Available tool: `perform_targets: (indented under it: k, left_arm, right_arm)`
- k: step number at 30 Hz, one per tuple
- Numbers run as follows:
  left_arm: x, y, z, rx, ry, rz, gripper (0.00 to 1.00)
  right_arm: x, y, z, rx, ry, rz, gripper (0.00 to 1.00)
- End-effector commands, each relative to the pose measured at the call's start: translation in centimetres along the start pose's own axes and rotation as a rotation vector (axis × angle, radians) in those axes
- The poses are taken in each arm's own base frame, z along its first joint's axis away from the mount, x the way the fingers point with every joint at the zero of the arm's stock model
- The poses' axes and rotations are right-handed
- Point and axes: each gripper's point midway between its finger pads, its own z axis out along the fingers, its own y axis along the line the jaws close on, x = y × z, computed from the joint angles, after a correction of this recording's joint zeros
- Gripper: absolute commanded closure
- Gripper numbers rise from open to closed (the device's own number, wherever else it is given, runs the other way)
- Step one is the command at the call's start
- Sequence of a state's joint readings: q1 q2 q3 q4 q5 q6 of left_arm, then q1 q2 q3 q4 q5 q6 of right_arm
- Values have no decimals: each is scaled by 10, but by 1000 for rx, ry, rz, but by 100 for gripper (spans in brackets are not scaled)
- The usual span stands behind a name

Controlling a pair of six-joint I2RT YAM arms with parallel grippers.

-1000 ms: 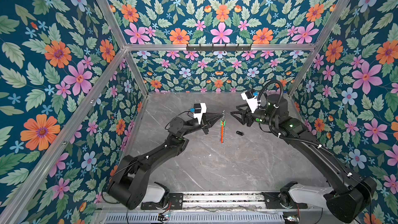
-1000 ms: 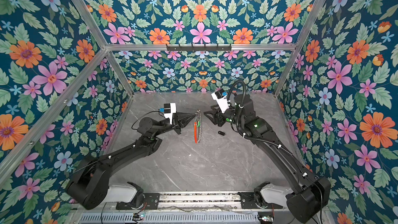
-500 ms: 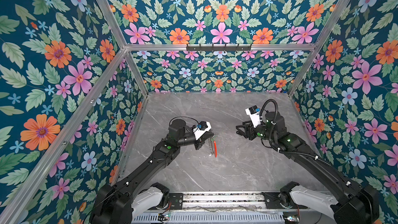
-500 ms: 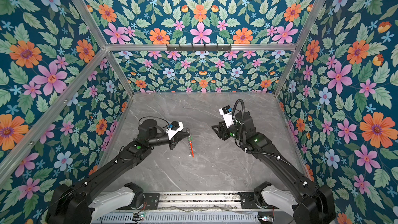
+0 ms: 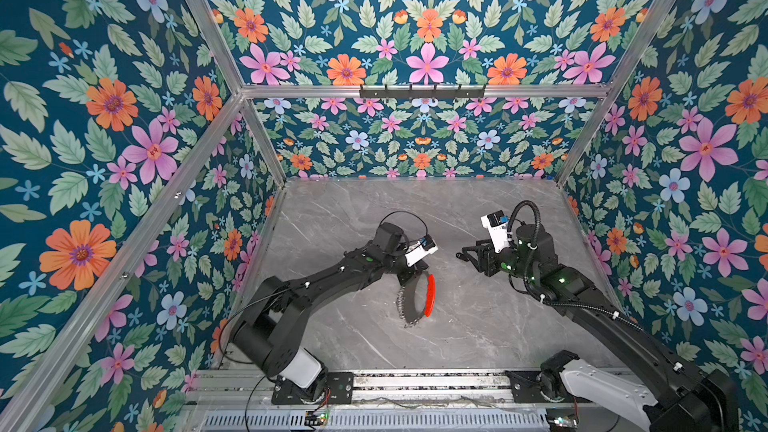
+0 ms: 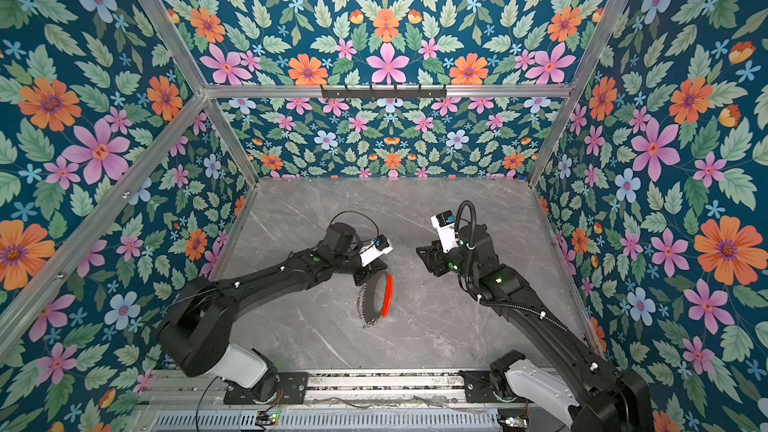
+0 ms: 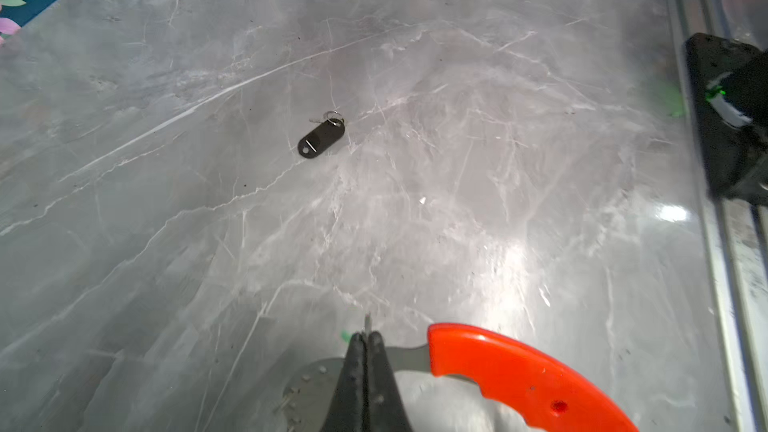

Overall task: Put the keys on the keyring
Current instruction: 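Lower the plate flat with the left gripper while right opens and draws back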

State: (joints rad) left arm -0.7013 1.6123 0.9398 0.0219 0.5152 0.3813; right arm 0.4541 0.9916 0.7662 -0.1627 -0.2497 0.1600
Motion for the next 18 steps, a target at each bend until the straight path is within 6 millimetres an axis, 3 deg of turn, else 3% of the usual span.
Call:
perform_targets:
  k: [1,7,11,13,17,18]
  left_arm:
    - [-18,7,27,-34,-25,-8,100]
    - [-1,-12,81,-4,68,-34,100]
    - [7,-18,89,-10,96,-54,98]
    - [1,-16,82,-34,67,-71,80]
    - [-28,-4,48,-151,-52,-128,4]
    - [-34,1,37,-192,-80,-143,0]
  right_arm:
    - [6,-20,-6,78,-9,56,44]
    - [27,-59,-16,232,-32,179,44]
    - [44,-71,-16,292,-19,248,44]
    - [52,-72,-12,288,3,278,44]
    - [75,-66,8,233,115,339,45]
    - [81,-64,13,214,142,362,45]
